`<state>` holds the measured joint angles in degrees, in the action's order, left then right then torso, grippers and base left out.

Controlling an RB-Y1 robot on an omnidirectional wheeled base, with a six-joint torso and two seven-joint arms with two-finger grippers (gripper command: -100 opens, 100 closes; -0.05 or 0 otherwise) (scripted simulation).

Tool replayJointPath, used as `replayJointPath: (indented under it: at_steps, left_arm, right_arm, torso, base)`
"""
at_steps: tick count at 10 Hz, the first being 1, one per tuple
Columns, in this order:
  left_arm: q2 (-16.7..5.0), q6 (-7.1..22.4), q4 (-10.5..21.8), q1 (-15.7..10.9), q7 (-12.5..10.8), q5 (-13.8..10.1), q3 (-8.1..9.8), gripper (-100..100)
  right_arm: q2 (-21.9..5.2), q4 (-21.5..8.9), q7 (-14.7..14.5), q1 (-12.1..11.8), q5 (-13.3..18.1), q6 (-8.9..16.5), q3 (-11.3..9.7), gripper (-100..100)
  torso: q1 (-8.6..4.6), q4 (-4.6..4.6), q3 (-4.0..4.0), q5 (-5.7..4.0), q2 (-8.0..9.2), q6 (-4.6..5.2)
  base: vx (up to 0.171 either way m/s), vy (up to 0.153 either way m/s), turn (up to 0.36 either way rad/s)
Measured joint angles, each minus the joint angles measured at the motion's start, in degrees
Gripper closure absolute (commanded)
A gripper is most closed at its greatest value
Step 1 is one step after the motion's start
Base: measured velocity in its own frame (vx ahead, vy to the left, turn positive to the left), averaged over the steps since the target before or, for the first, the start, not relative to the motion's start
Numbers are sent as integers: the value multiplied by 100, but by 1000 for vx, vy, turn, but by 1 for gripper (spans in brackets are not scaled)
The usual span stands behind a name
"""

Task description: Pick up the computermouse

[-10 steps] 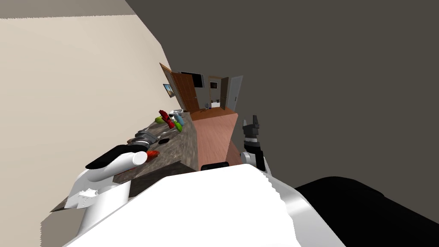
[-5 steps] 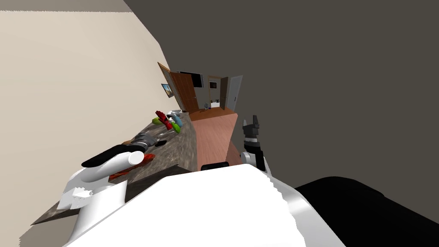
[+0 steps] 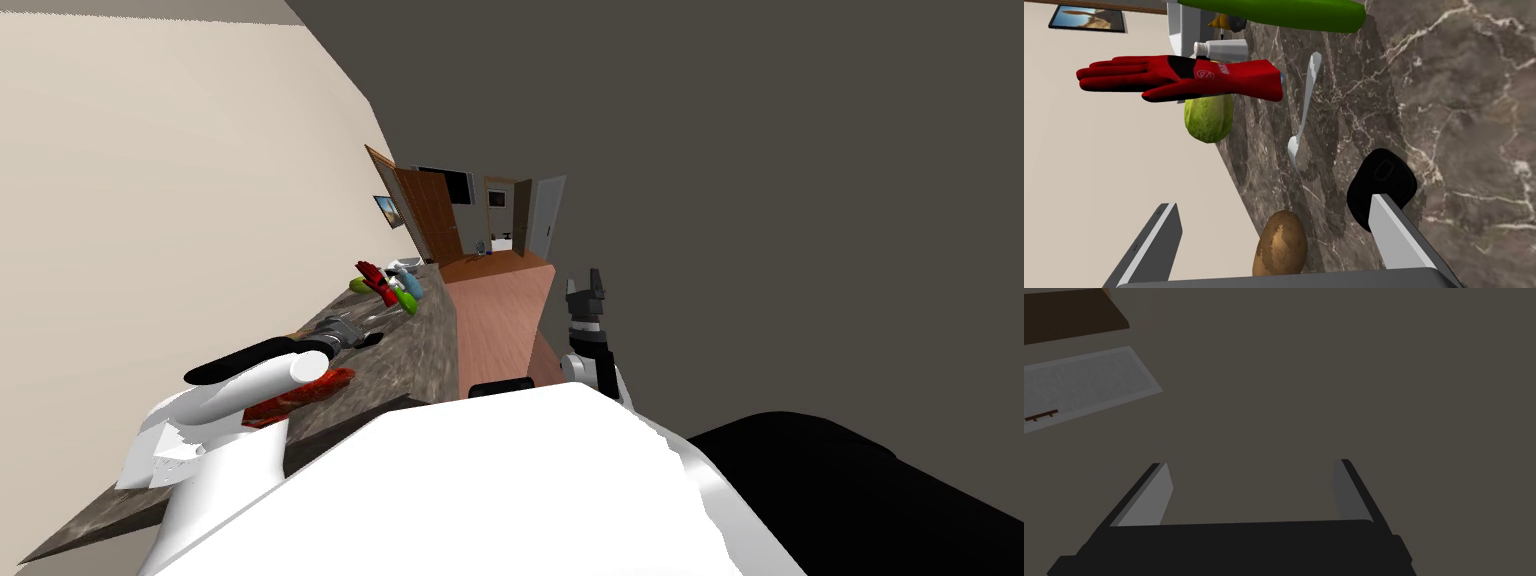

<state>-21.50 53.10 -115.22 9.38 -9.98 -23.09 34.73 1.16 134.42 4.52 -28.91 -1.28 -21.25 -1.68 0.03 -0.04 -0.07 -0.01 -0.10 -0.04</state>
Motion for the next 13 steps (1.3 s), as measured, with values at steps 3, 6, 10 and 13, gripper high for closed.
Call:
replayJointPath:
  at_steps: [3, 6, 10, 13]
  left_arm:
    - [-128, 469, 179, -55, 158, -67, 85, -100]
    - [-296, 920, 384, -131, 325, -140, 170, -100]
    - [-550, 1587, 611, -194, 559, -252, 299, -100]
    - [-705, 2064, 846, -218, 812, -302, 362, -100]
  right_arm:
    - [0, 0, 0, 0, 0, 0, 0, 0]
    - [0, 0, 0, 0, 0, 0, 0, 0]
    - [0, 0, 0, 0, 0, 0, 0, 0]
    - [0, 0, 0, 0, 0, 0, 0, 0]
  torso:
    - [2, 1, 2, 0, 4, -1]
    - [5, 1, 2, 1, 3, 0]
    - [2, 0, -3, 0, -6, -1]
    - [12, -2, -6, 3, -10, 0]
  base:
    - [59, -4, -2]
    - [60, 10, 0]
    - [67, 3, 2]
    - [70, 20, 2]
